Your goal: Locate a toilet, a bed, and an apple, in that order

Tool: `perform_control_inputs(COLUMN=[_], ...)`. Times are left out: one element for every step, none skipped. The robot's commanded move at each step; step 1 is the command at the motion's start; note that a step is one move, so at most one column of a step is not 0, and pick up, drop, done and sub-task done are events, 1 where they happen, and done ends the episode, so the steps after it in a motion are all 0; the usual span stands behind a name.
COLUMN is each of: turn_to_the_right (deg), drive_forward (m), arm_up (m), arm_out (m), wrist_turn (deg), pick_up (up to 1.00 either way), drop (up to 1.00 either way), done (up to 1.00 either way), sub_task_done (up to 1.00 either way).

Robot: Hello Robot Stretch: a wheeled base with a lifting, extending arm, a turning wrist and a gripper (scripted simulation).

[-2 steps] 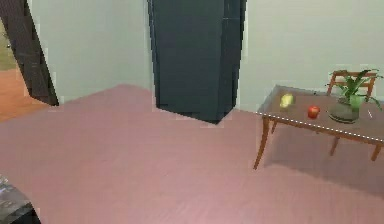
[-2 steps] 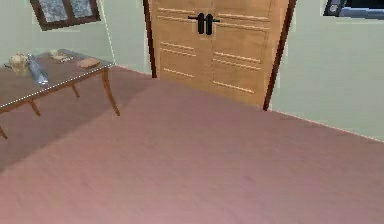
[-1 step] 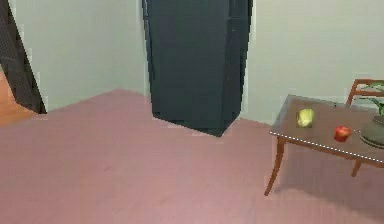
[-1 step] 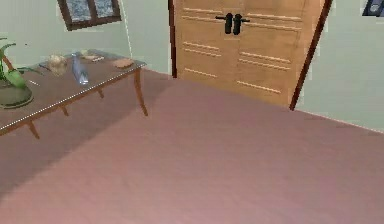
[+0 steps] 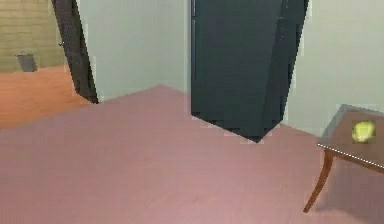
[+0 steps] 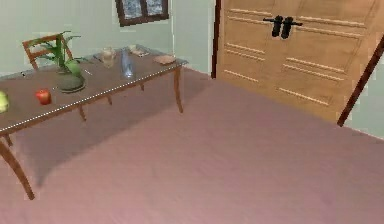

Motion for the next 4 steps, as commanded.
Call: perform_control_inputs(turn_to_the_right=[0.0, -45.0, 0.0, -6.0], drive_forward=[0.4, 0.0, 1.0, 0.0], arm_up=[0.0, 0.0, 0.0, 0.0], arm_out=[0.0, 0.0, 0.0, 0.0], wrist_turn=[0.0, 0.0, 0.0, 0.0], pick_up=[0.0, 0.0, 0.0, 0.0], drop=[0.0, 0.0, 0.0, 0.0], done=[0.0, 0.0, 0.0, 0.0], sub_task_done=[0.0, 0.0, 0.0, 0.0])
